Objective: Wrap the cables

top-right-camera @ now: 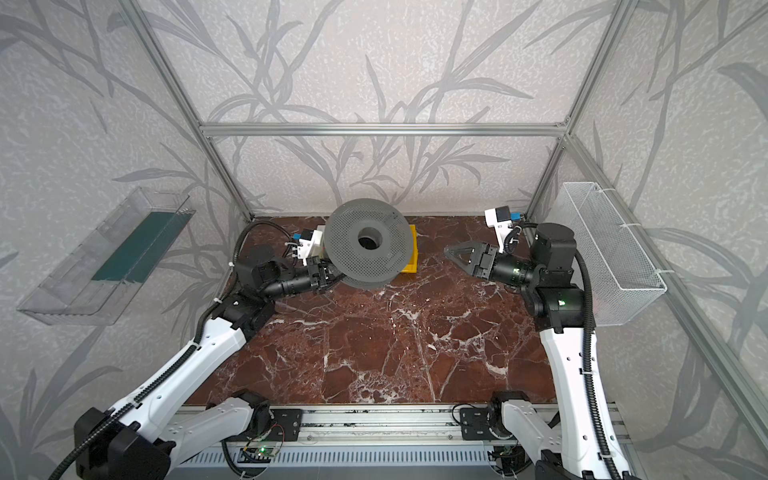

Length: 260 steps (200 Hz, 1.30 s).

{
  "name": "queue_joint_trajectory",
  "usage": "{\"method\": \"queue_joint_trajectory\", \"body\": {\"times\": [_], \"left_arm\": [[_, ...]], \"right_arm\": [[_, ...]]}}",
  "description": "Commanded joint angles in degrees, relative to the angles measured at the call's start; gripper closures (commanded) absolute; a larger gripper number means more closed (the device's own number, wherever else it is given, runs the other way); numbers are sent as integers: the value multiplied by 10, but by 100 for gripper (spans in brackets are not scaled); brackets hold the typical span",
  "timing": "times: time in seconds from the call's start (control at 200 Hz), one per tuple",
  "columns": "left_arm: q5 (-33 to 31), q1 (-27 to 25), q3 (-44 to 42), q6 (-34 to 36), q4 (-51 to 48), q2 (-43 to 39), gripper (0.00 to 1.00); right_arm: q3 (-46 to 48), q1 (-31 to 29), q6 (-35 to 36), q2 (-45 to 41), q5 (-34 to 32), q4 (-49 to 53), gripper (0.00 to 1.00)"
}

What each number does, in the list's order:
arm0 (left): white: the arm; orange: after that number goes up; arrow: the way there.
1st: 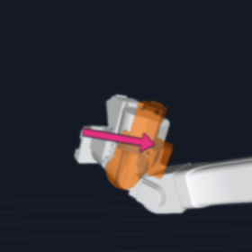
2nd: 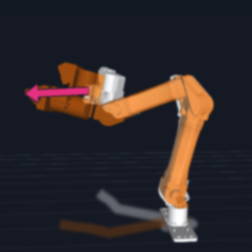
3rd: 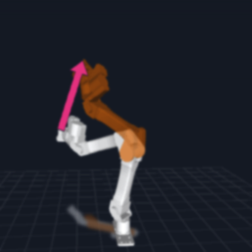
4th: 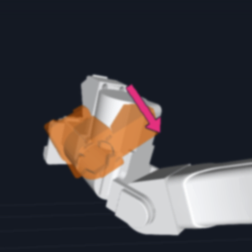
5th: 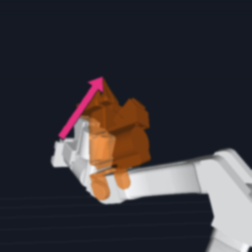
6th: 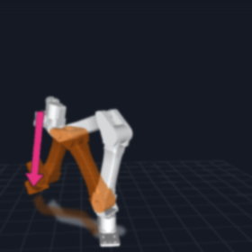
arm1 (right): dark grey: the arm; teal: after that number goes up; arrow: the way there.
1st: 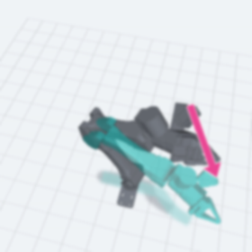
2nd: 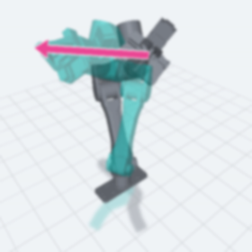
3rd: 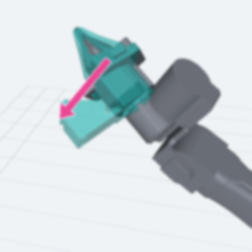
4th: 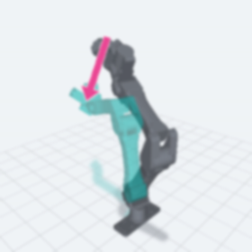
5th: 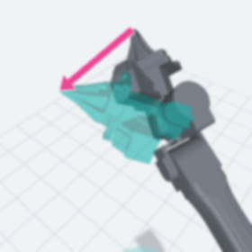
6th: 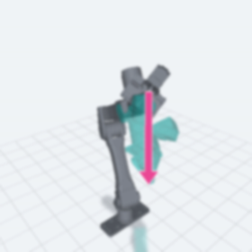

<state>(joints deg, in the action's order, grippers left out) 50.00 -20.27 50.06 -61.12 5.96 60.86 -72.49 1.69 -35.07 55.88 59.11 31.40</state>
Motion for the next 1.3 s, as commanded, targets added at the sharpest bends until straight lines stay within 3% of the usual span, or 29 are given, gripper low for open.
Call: {"method": "queue_joint_trajectory", "body": {"times": [0.0,0.115,0.325,0.58,0.94,1.05,1.184,1.294], "left_arm": [[-21,21,8,44,-42,-20,100],[-22,23,-3,65,-39,4,100],[26,14,-87,8,145,86,100],[30,-25,-130,23,233,196,100],[17,-48,-225,-44,436,299,100],[13,-46,-238,-28,430,317,100],[-5,-45,-261,-11,409,305,84],[-49,-45,-259,50,264,253,67]], "right_arm": [[-16,9,62,-18,-88,79,36],[-7,9,84,-32,-142,103,32],[49,9,76,-38,-145,84,29],[114,2,63,-29,-148,32,28],[121,-37,81,4,-177,23,26],[114,-48,86,17,-182,21,23],[81,-53,110,32,-185,47,22],[75,-54,113,31,-187,43,22]]}}
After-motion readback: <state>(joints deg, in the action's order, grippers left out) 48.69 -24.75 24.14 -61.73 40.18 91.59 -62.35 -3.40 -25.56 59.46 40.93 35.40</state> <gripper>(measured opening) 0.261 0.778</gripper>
